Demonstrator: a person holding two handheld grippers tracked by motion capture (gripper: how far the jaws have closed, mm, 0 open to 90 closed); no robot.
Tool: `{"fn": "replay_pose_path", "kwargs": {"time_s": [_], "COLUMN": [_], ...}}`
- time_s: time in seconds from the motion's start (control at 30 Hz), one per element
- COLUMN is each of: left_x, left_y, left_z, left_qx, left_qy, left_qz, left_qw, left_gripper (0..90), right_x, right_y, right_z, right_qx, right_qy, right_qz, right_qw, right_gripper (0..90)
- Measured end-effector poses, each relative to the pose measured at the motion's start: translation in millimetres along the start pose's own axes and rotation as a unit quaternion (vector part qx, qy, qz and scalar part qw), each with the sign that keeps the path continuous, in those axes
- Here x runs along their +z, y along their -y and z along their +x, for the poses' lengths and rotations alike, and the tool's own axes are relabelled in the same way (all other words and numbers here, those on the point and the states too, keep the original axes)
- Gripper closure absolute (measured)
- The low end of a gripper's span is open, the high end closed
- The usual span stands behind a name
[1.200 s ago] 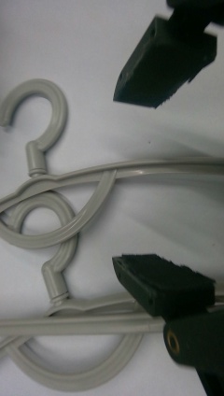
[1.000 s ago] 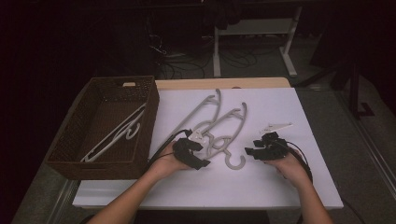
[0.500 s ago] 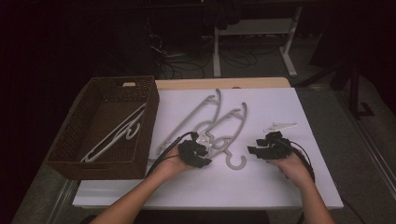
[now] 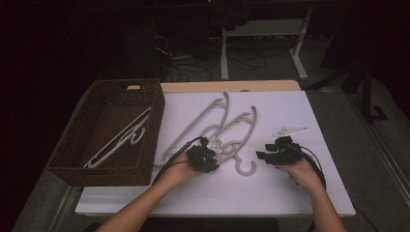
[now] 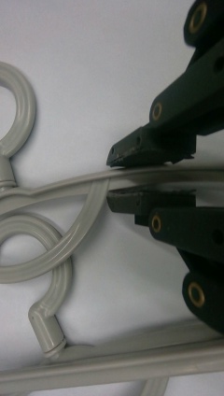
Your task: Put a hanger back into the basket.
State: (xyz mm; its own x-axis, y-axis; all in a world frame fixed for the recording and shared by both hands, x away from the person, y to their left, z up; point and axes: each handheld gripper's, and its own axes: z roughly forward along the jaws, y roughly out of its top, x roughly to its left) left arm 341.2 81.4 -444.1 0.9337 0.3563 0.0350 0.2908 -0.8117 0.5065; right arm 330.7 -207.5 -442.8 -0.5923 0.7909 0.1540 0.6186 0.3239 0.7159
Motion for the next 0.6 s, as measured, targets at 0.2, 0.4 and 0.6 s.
{"fn": "replay_pose_path", "kwargs": {"time_s": [0.2, 0.4, 0.6], "left_x": [-0.4, -1.9, -9.5], "left_y": [1.3, 4.6, 5.6], "left_z": [1.9, 8.7, 10.5], "left_qx": [0.001, -0.014, -0.013], "left_qy": [0.007, 0.03, 0.025], "left_qz": [-0.005, -0.019, -0.023], "left_qw": [1.0, 0.9993, 0.9993], "left_gripper": [82.5, 82.8, 82.8], "right_x": [-2.4, -7.3, -13.0], "right_y": [-0.6, -0.4, 0.5], "right_z": [-1.2, -4.2, -7.7], "right_qx": [0.001, 0.011, 0.017], "right_qy": [0.002, 0.002, 0.007], "right_qz": [-0.008, -0.021, -0.035], "right_qw": [1.0, 0.9997, 0.9992], "right_gripper": [46.8, 41.6, 36.9]}}
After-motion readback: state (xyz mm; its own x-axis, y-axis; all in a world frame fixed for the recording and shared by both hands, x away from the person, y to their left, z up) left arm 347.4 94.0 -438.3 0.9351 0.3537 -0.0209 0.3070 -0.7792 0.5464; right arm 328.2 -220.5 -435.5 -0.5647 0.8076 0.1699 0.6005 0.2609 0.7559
